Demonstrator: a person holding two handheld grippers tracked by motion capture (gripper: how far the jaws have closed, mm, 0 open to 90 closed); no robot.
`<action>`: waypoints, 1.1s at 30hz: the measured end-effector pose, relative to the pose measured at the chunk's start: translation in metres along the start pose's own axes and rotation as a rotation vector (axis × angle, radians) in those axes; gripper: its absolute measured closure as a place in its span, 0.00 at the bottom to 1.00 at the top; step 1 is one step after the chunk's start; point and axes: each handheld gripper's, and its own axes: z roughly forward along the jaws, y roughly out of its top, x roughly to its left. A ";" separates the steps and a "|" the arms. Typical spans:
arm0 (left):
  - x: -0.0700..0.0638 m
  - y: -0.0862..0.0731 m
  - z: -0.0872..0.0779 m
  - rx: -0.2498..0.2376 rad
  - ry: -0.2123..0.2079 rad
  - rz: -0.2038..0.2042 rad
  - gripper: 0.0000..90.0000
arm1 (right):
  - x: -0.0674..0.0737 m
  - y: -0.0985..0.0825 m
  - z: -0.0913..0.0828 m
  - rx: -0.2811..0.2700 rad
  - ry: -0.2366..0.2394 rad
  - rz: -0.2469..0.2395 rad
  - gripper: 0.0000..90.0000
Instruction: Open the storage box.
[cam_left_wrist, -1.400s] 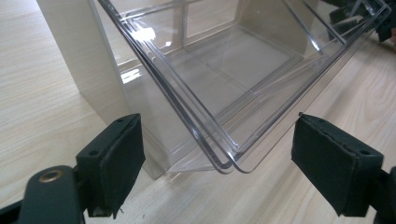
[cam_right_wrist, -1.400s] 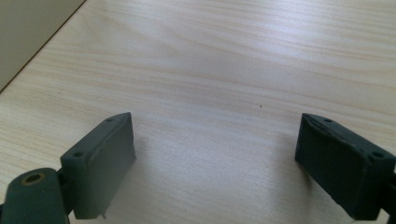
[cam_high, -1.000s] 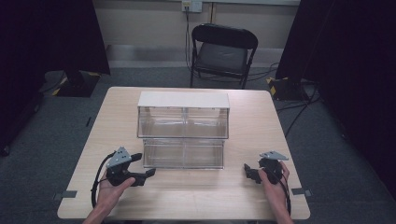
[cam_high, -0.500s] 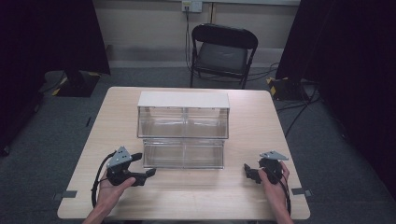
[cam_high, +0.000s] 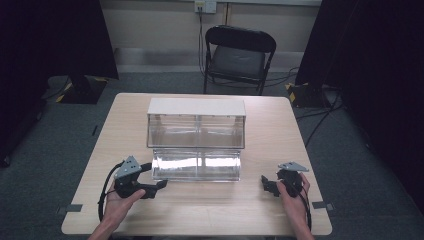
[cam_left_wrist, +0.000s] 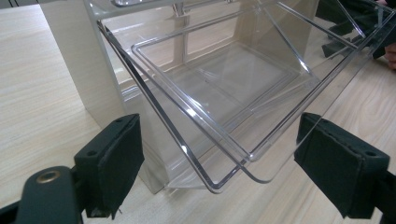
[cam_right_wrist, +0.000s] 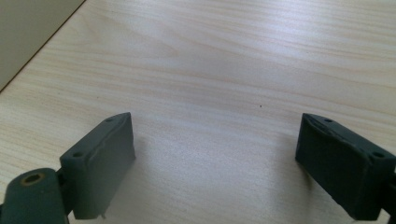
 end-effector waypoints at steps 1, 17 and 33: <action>0.000 0.001 0.000 -0.003 -0.005 0.001 0.17 | 0.000 0.000 0.000 0.000 0.000 0.000 0.12; -0.001 0.007 -0.004 -0.030 -0.006 -0.015 0.17 | 0.000 0.000 0.000 0.000 0.000 0.000 0.12; -0.003 0.012 -0.004 -0.033 -0.008 -0.009 0.17 | 0.000 0.000 0.000 0.000 -0.001 -0.001 0.12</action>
